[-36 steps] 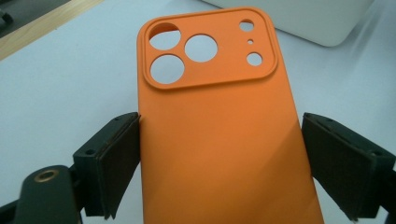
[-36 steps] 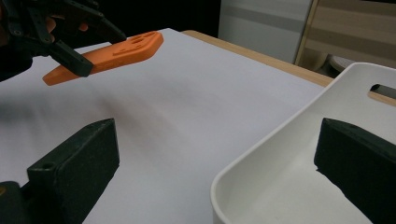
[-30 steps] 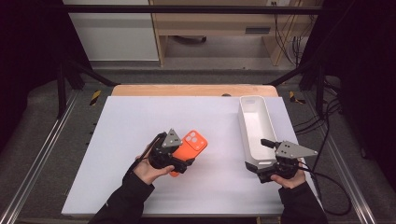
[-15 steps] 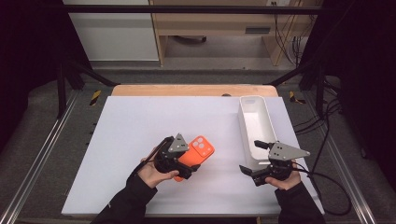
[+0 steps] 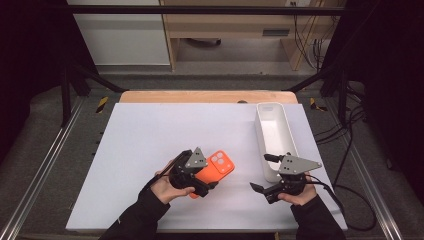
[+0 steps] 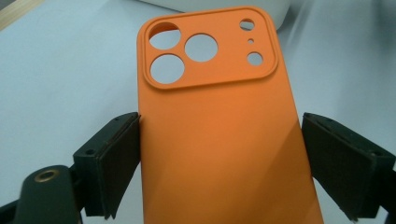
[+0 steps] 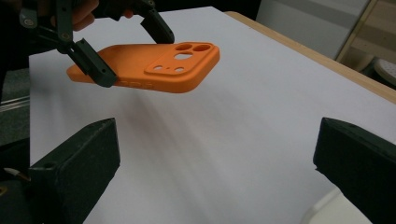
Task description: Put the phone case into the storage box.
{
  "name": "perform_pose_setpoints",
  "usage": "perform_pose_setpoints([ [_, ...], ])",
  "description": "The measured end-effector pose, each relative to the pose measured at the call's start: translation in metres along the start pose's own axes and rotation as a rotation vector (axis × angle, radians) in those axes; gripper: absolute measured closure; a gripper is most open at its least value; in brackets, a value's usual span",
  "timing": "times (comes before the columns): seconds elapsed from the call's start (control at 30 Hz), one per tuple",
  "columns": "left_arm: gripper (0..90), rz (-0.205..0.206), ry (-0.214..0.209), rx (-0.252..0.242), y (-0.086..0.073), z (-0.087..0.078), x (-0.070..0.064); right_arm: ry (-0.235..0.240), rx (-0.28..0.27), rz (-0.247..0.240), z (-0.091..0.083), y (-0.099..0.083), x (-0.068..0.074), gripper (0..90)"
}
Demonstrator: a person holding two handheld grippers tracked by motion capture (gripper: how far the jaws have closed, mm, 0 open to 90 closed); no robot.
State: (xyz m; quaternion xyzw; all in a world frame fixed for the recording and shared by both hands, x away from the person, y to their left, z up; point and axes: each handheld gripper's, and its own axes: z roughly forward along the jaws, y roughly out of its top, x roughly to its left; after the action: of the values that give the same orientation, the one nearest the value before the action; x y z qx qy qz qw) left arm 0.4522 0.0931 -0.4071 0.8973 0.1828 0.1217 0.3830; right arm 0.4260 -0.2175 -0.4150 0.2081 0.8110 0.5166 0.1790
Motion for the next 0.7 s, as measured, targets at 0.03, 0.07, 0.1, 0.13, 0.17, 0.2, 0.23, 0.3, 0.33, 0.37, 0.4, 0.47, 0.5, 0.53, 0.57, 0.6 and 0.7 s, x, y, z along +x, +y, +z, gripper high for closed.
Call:
perform_pose_setpoints([
  [0.03, 13.5, 0.002, -0.002, -0.001, 0.0, 0.0, -0.001, 0.002, 0.002, -0.004, 0.001, 0.0, 0.001, 0.9],
  [0.07, 13.5, 0.004, -0.008, -0.003, 0.0, 0.0, -0.001, 0.006, 0.007, -0.007, 0.002, 0.0, 0.001, 1.0],
  [0.1, 13.5, 0.005, -0.011, -0.004, 0.0, 0.0, -0.002, 0.011, 0.011, -0.012, 0.003, 0.0, 0.002, 1.1],
  [0.13, 13.5, 0.008, -0.014, -0.005, 0.0, 0.001, -0.002, 0.014, 0.014, -0.013, 0.004, 0.001, 0.003, 1.1],
  [0.17, 13.5, 0.015, -0.018, -0.002, 0.001, 0.0, -0.002, 0.016, 0.017, -0.016, 0.005, 0.001, 0.003, 1.1],
  [0.2, 13.5, 0.019, -0.02, -0.002, 0.001, 0.0, -0.002, 0.018, 0.019, -0.019, 0.005, 0.001, 0.004, 1.2],
  [0.23, 13.5, 0.023, -0.017, -0.003, 0.001, 0.0, -0.003, 0.019, 0.021, -0.021, 0.006, 0.001, 0.004, 1.2],
  [0.3, 13.5, 0.022, -0.026, -0.003, 0.001, 0.0, -0.003, 0.022, 0.026, -0.03, 0.008, 0.002, 0.006, 1.2],
  [0.33, 13.5, 0.023, -0.028, -0.004, 0.001, 0.001, -0.003, 0.025, 0.028, -0.034, 0.008, 0.003, 0.006, 1.3],
  [0.37, 13.5, 0.027, -0.03, -0.002, 0.001, 0.001, -0.003, 0.029, 0.029, -0.039, 0.009, 0.003, 0.007, 1.4],
  [0.4, 13.5, 0.031, -0.035, -0.002, 0.001, 0.001, -0.003, 0.031, 0.033, -0.044, 0.01, 0.004, 0.008, 1.4],
  [0.47, 13.5, 0.037, -0.04, 0.001, 0.0, 0.001, -0.003, 0.039, 0.039, -0.055, 0.011, 0.005, 0.01, 1.5],
  [0.5, 13.5, 0.037, -0.043, -0.001, 0.0, 0.001, -0.003, 0.044, 0.041, -0.06, 0.012, 0.006, 0.011, 1.5],
  [0.53, 13.5, 0.045, -0.041, 0.002, -0.001, 0.001, -0.002, 0.048, 0.047, -0.062, 0.013, 0.006, 0.012, 1.6],
  [0.57, 13.5, 0.046, -0.038, 0.001, -0.002, 0.0, -0.002, 0.055, 0.052, -0.068, 0.014, 0.007, 0.013, 1.6],
  [0.6, 13.5, 0.05, -0.042, 0.003, -0.002, 0.0, -0.002, 0.06, 0.056, -0.072, 0.015, 0.007, 0.014, 1.7],
  [0.7, 13.5, 0.059, -0.051, 0.007, -0.006, -0.002, -0.002, 0.071, 0.064, -0.081, 0.017, 0.007, 0.016, 1.9],
])
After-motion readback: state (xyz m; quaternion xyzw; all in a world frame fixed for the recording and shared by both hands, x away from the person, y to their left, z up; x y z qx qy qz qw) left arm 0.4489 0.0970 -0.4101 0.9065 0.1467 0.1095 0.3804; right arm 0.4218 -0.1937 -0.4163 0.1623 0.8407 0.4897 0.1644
